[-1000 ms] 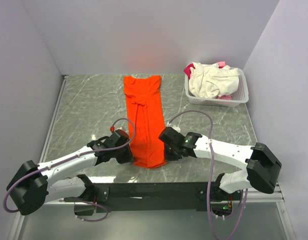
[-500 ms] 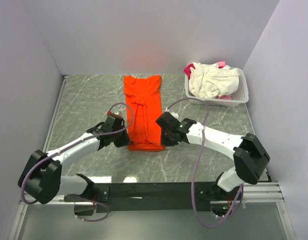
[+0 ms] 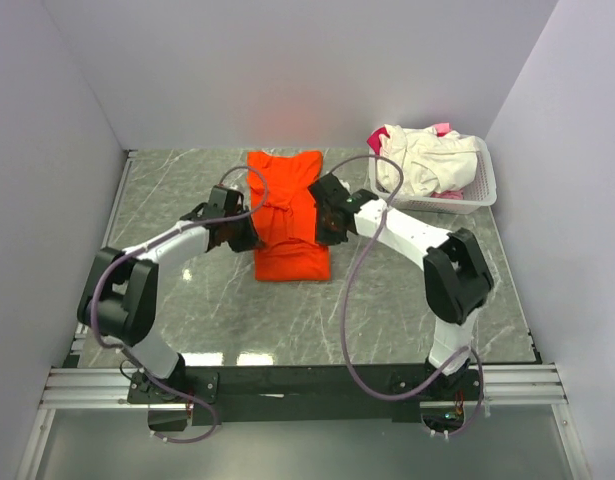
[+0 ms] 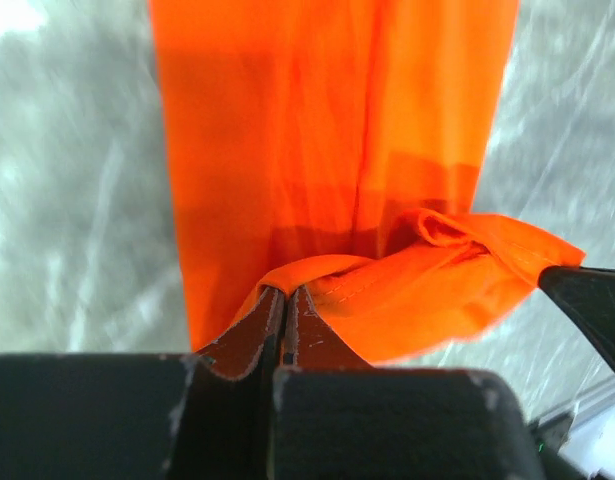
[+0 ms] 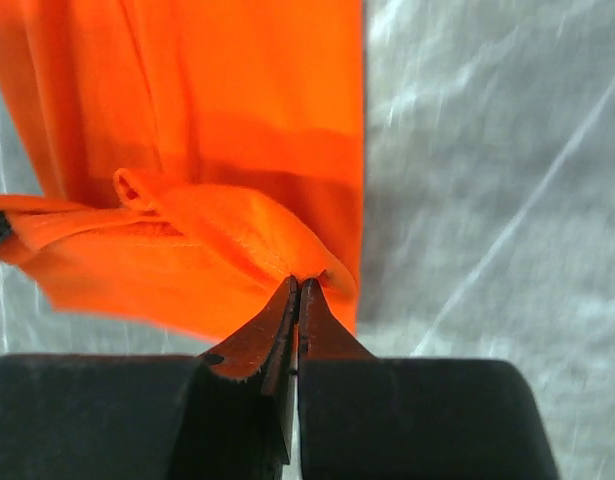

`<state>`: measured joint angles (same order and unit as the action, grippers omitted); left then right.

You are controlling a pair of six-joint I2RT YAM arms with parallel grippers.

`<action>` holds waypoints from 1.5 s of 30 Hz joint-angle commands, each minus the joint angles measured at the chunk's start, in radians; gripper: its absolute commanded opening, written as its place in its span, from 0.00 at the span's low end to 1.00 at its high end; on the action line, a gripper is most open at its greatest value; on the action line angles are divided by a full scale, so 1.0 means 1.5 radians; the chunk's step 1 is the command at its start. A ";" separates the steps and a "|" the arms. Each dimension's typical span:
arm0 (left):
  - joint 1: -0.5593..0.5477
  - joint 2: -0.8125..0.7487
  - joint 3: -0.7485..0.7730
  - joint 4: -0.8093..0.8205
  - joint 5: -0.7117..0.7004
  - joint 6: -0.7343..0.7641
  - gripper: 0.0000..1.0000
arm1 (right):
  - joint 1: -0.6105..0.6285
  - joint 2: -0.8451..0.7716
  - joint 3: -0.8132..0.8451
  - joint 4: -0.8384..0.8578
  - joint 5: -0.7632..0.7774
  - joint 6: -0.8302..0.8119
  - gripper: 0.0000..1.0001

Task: Fold and stack the t-shirts
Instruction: Fold the tshirt

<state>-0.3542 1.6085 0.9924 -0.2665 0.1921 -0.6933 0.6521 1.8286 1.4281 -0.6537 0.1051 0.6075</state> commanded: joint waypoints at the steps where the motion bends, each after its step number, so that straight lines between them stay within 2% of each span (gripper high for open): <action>1: 0.035 0.036 0.066 0.020 0.027 0.029 0.00 | -0.033 0.042 0.082 -0.025 -0.004 -0.043 0.00; 9: 0.071 0.161 0.207 0.006 0.055 0.032 0.00 | -0.076 0.191 0.308 -0.093 -0.023 -0.082 0.00; 16: 0.099 0.229 0.263 0.002 0.048 0.002 0.00 | -0.098 0.314 0.478 -0.134 -0.062 -0.103 0.00; 19: 0.102 0.252 0.287 -0.014 0.043 -0.015 0.00 | -0.105 0.346 0.513 -0.144 -0.084 -0.105 0.00; 20: 0.103 0.254 0.290 -0.025 0.036 -0.030 0.03 | -0.110 0.351 0.529 -0.146 -0.088 -0.105 0.09; 21: 0.103 0.255 0.290 -0.018 0.038 -0.043 0.29 | -0.110 0.353 0.535 -0.145 -0.097 -0.105 0.18; 22: 0.103 0.254 0.286 -0.018 0.038 -0.043 0.29 | -0.111 0.350 0.535 -0.143 -0.100 -0.107 0.27; 23: 0.103 0.251 0.283 -0.008 0.041 -0.052 0.51 | -0.113 0.346 0.529 -0.132 -0.106 -0.109 0.41; 25: 0.103 0.246 0.278 -0.003 0.042 -0.055 0.61 | -0.112 0.319 0.511 -0.119 -0.114 -0.120 0.50; 27: 0.103 0.239 0.272 0.005 0.047 -0.051 0.69 | -0.112 0.296 0.470 -0.097 -0.119 -0.128 0.54; 29: 0.102 0.225 0.262 0.012 0.056 -0.041 0.72 | -0.112 0.259 0.417 -0.085 -0.121 -0.136 0.55; 34: 0.102 0.173 0.178 0.029 0.074 -0.017 0.72 | -0.111 0.166 0.289 -0.050 -0.138 -0.140 0.55; 37: 0.101 0.137 0.117 0.044 0.084 -0.014 0.71 | -0.111 0.110 0.161 -0.007 -0.158 -0.127 0.55; 45: 0.089 0.056 -0.011 0.077 0.097 -0.017 0.71 | -0.097 0.034 -0.007 0.076 -0.185 -0.089 0.51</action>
<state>-0.2115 1.7493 1.0065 -0.2146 0.3042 -0.7372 0.4961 1.9308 1.4635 -0.6266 -0.1486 0.4484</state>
